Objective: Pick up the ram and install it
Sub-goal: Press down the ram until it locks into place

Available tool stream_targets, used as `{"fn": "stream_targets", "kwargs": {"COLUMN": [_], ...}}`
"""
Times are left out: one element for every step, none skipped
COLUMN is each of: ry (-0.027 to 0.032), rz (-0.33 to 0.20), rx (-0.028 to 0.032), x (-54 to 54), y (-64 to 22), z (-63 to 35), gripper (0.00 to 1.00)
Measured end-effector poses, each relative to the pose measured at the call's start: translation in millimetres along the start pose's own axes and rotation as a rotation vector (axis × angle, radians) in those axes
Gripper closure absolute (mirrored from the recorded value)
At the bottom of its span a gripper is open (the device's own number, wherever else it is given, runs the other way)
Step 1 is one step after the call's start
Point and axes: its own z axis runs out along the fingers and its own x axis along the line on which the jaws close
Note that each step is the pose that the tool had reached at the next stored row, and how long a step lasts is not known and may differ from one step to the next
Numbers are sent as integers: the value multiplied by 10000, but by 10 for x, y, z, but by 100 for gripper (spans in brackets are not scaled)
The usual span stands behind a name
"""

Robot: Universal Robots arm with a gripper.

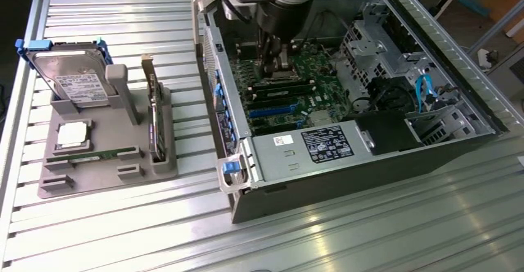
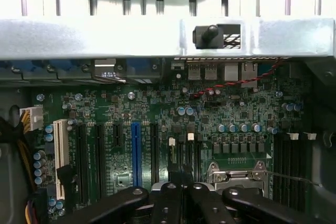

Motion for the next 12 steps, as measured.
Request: {"fn": "stream_targets", "kwargs": {"ry": [0,0,-1,0,-1,0,0,1,0,0,0,1], "rz": [0,0,-1,-1,-2,-1,-1,-1,0,0,0,0], "rx": [0,0,0,0,0,0,-1,-1,0,0,0,-1], "x": [0,-1,-2,-2,-3,-4,-5,-5,-6,-7,-7,-8], "y": [0,0,-1,-1,-2,-2,-2,-2,-2,-2,-3,-3], "z": [-9,-18,-32,-48,-63,-80,-102,-117,-134,-147,-163,-175], "gripper": [89,89,89,89,89,89,89,89,89,89,89,89]}}
